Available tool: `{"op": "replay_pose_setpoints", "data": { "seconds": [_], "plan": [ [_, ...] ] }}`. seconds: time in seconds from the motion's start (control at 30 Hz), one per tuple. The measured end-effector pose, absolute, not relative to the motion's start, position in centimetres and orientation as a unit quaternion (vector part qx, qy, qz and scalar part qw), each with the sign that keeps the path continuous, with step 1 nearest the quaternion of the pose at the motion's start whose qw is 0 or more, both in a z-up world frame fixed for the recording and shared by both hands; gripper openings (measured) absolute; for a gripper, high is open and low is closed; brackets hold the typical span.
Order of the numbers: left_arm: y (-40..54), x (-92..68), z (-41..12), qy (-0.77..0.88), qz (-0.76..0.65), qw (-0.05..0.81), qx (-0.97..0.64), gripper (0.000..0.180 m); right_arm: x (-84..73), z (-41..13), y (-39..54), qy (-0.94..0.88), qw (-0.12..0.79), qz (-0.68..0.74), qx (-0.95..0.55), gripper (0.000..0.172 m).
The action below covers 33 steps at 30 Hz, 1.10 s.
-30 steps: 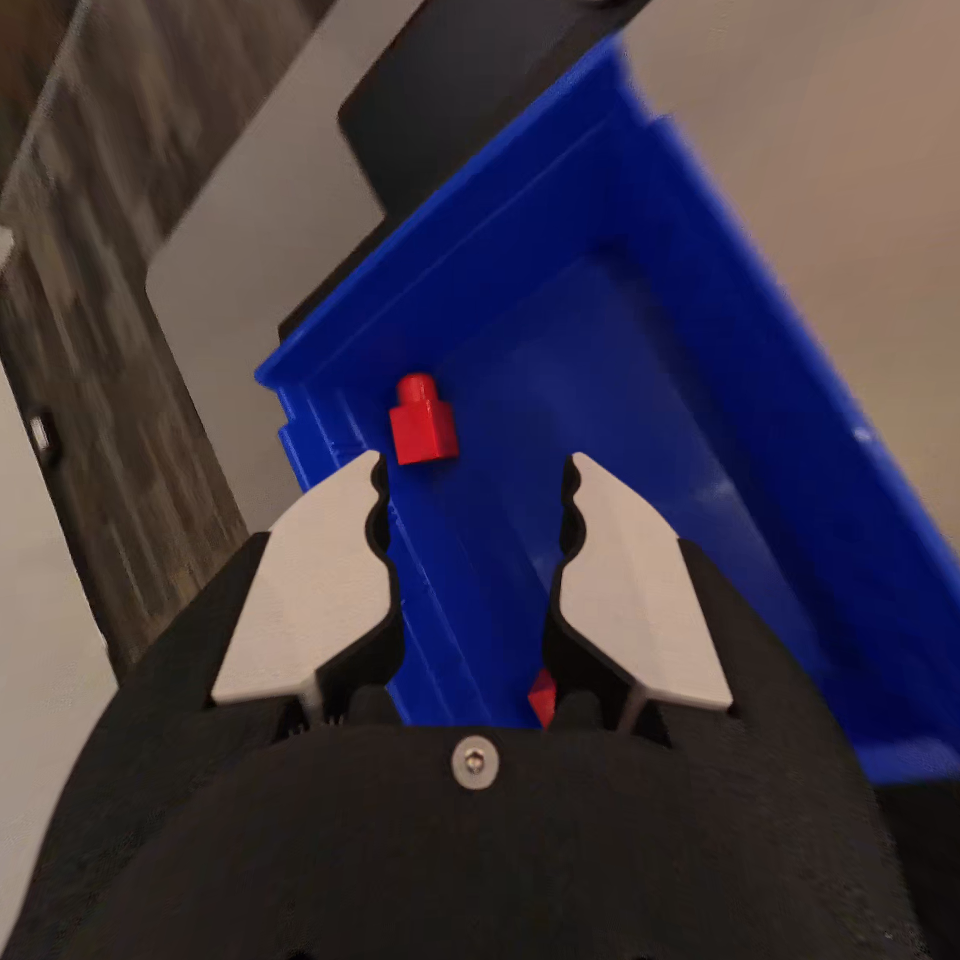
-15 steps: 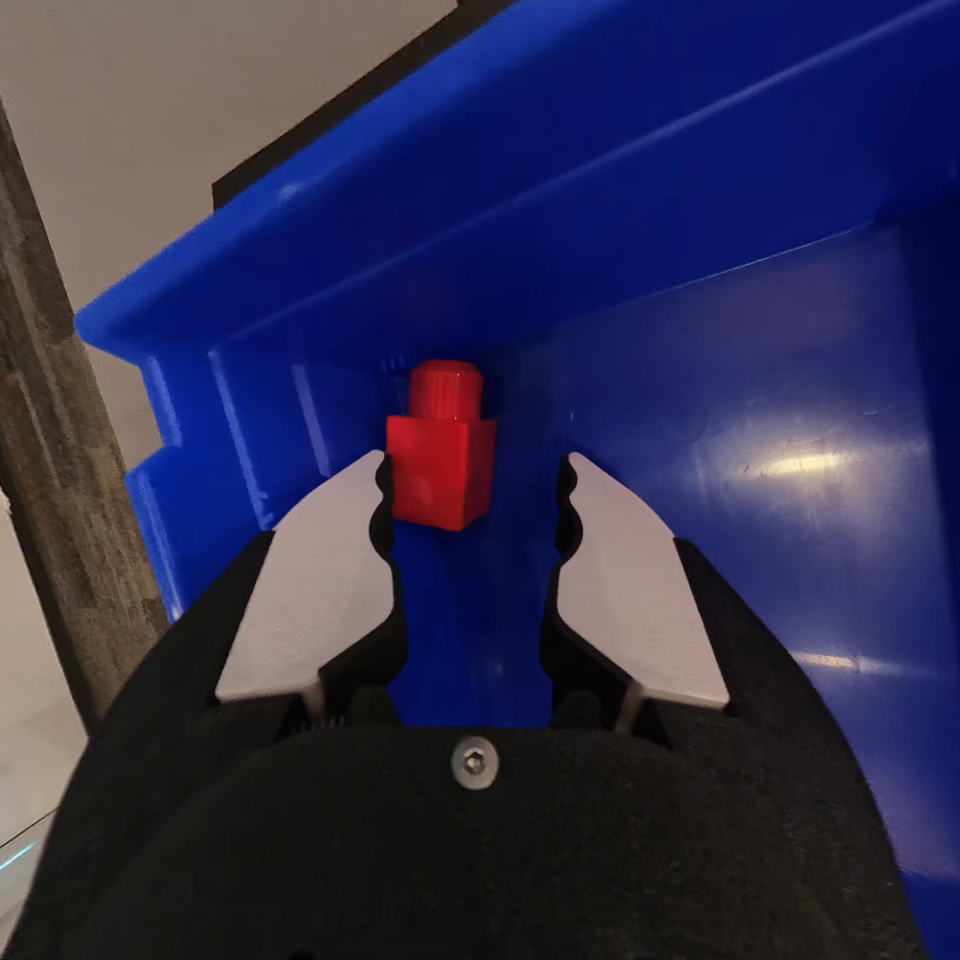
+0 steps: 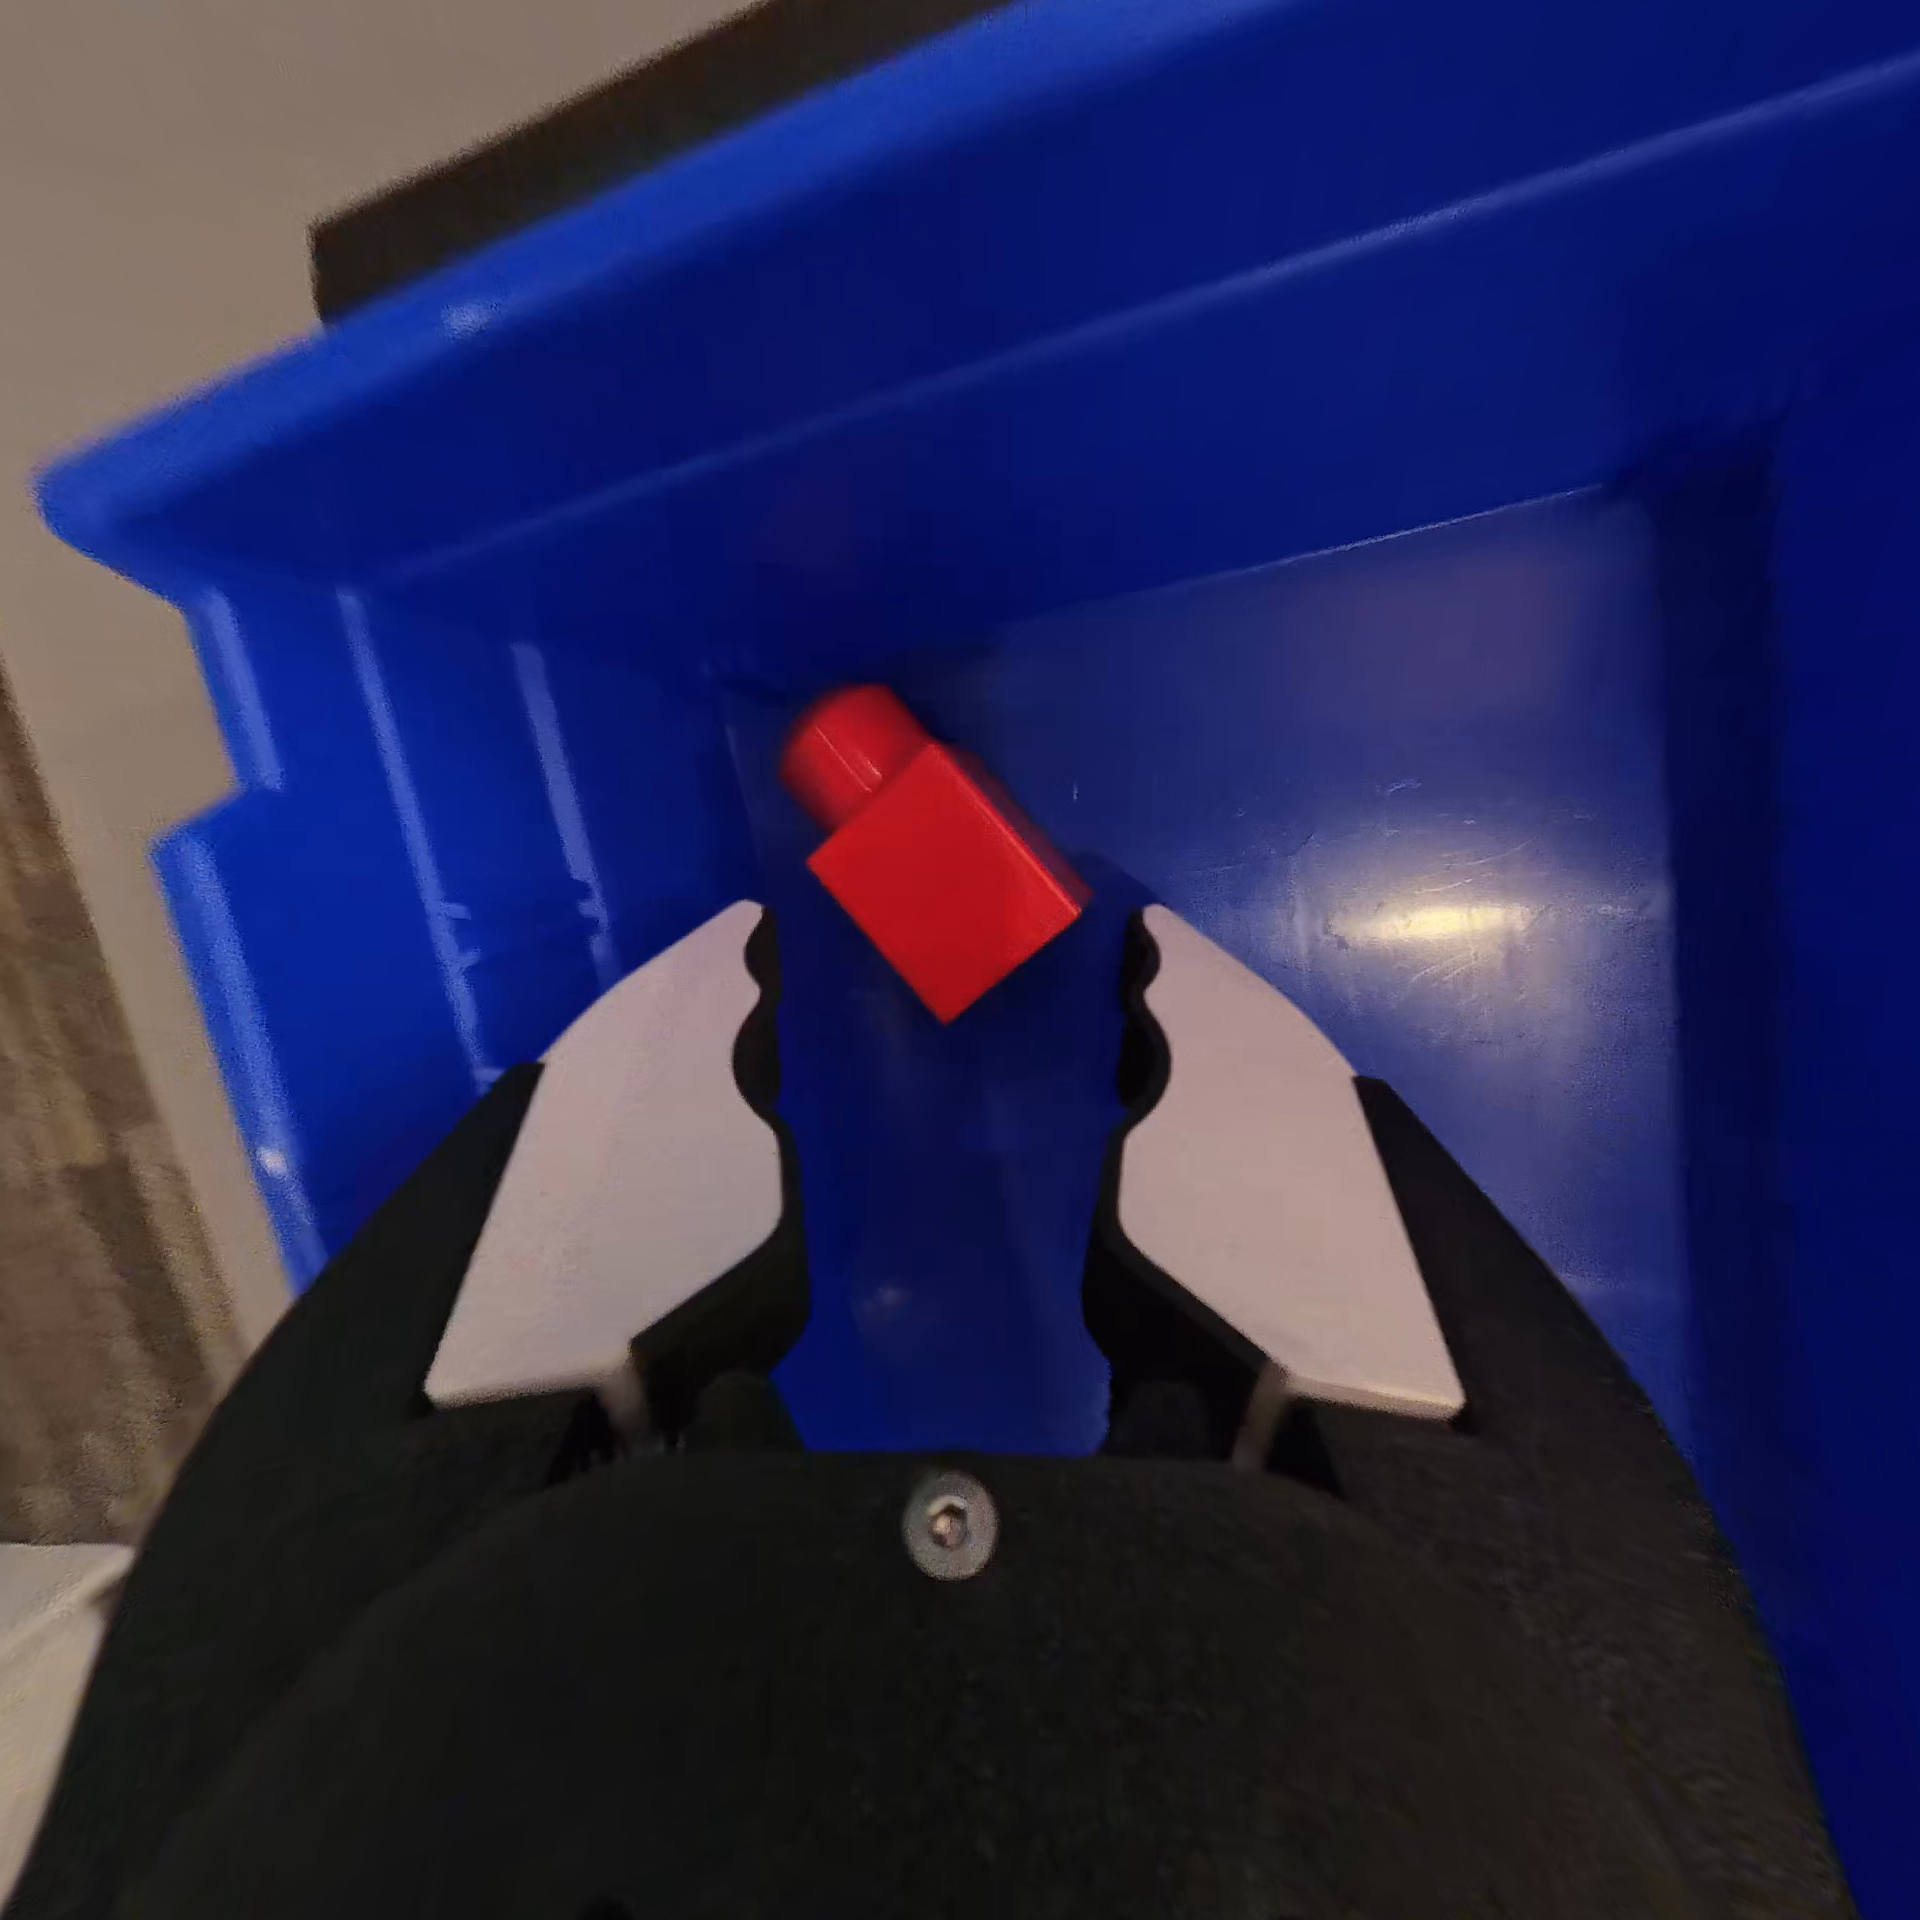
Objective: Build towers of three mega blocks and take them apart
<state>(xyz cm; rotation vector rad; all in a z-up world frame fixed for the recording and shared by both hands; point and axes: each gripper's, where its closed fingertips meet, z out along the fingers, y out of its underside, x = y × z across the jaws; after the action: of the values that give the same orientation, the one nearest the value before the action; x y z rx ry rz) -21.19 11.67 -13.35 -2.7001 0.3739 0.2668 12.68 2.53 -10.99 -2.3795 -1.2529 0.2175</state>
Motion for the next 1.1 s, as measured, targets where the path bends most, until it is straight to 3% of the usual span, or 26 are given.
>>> {"op": "replay_pose_setpoints", "data": {
  "seconds": [0.03,0.37,0.63,0.8,0.97,1.1],
  "plan": [
    [11.5,-21.1,-13.9,0.118,0.075,0.191,-0.972,0.065,12.6,-11.0,2.5,-0.454,0.220,0.079,-0.860,0.049],
    [11.1,-21.6,-15.2,0.051,0.042,0.163,-0.984,0.043,12.3,-11.0,2.1,-0.462,0.218,0.076,-0.856,0.049],
    [11.9,-20.2,-15.1,-0.029,-0.065,0.180,-0.981,0.068,12.3,-11.2,2.1,-0.463,0.215,0.074,-0.857,0.049],
    [12.4,-21.4,-15.3,-0.025,-0.012,0.191,-0.981,0.038,12.2,-11.5,1.9,-0.468,0.210,0.072,-0.855,0.049],
    [11.4,-21.0,-14.8,0.031,0.011,0.167,-0.985,0.037,12.4,-11.6,2.1,-0.471,0.211,0.068,-0.854,0.049],
    [10.5,-19.2,-9.9,0.069,-0.014,0.214,-0.974,0.037,12.3,-9.9,3.0,-0.467,0.256,0.076,-0.843,0.046]
  ]
}}
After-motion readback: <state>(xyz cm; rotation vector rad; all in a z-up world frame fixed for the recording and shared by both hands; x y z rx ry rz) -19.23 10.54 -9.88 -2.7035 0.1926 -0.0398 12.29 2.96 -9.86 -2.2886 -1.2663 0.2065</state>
